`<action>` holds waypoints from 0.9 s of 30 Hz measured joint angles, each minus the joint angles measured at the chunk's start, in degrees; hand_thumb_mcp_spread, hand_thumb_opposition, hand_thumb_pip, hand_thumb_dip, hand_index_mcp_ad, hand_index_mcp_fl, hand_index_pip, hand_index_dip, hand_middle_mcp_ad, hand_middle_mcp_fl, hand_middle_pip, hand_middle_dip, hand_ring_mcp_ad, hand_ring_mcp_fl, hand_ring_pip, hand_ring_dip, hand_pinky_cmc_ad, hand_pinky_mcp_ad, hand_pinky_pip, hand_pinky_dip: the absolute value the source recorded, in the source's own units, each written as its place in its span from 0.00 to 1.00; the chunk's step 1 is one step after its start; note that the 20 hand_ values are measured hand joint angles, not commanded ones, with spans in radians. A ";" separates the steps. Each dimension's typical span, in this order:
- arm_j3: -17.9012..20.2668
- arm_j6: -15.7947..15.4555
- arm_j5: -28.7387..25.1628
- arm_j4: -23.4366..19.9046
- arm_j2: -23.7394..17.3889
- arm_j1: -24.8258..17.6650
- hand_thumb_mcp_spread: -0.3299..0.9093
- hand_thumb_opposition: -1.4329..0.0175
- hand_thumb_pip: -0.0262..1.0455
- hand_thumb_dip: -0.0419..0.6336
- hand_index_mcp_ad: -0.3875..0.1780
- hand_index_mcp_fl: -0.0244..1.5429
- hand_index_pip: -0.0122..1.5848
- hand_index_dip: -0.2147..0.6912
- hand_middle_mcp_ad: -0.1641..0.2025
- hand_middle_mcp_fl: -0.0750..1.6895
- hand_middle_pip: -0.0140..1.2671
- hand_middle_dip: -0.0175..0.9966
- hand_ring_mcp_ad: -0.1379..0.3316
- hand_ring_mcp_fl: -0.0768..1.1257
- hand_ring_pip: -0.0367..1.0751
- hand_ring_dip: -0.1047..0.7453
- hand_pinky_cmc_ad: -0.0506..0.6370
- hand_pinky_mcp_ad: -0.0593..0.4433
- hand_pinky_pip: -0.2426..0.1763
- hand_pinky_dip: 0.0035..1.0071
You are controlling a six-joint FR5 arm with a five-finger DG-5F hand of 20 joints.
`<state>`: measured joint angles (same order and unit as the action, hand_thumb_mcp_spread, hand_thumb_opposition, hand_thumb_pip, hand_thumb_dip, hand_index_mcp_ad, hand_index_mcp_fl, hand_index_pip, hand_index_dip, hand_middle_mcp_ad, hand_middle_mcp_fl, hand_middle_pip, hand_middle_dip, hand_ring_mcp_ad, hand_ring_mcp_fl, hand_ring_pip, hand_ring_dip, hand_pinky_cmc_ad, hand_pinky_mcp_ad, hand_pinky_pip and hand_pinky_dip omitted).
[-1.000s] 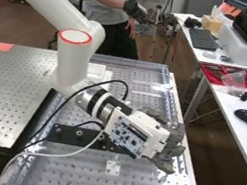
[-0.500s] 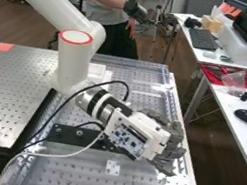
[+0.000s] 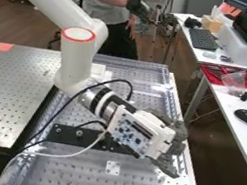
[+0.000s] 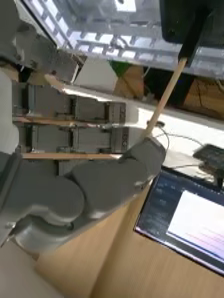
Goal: Grab the chopstick and place it in the clear container
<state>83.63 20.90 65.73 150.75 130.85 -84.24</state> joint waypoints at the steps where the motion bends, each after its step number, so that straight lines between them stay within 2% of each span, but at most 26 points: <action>1: -0.05 -0.09 0.03 0.03 -0.01 0.00 0.84 0.28 0.63 0.48 0.53 0.47 0.80 0.24 0.52 0.56 0.52 0.74 0.24 0.77 0.12 0.82 0.59 0.63 0.61 0.18; 7: -1.70 -3.81 1.31 0.85 -0.63 0.25 0.84 0.26 0.60 0.48 0.53 0.53 0.75 0.21 0.55 0.61 0.48 0.70 0.20 0.78 0.12 0.79 0.59 0.64 0.61 0.17; 11: -2.53 -5.74 1.86 1.50 -1.16 0.34 0.83 0.26 0.60 0.48 0.54 0.54 0.72 0.19 0.56 0.62 0.48 0.65 0.20 0.78 0.11 0.77 0.59 0.64 0.61 0.17; 13: -3.06 -6.44 2.05 2.14 -1.47 0.34 0.84 0.26 0.61 0.48 0.52 0.56 0.73 0.19 0.53 0.61 0.48 0.63 0.20 0.78 0.11 0.78 0.59 0.64 0.61 0.17; 15: -3.64 -7.48 2.17 3.02 -1.90 0.32 0.84 0.25 0.61 0.48 0.46 0.58 0.72 0.19 0.53 0.60 0.48 0.61 0.20 0.78 0.12 0.78 0.59 0.65 0.62 0.17; 18: -4.21 -8.80 2.21 3.88 -2.71 0.20 0.84 0.25 0.61 0.48 0.45 0.58 0.72 0.19 0.54 0.60 0.48 0.60 0.17 0.79 0.11 0.77 0.59 0.68 0.62 0.17; 27: -4.54 -9.91 1.70 4.87 -4.75 -0.29 0.83 0.25 0.61 0.48 0.45 0.59 0.70 0.19 0.53 0.60 0.48 0.58 0.17 0.80 0.11 0.75 0.59 0.67 0.61 0.17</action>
<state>79.10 10.99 67.44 155.62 126.10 -84.54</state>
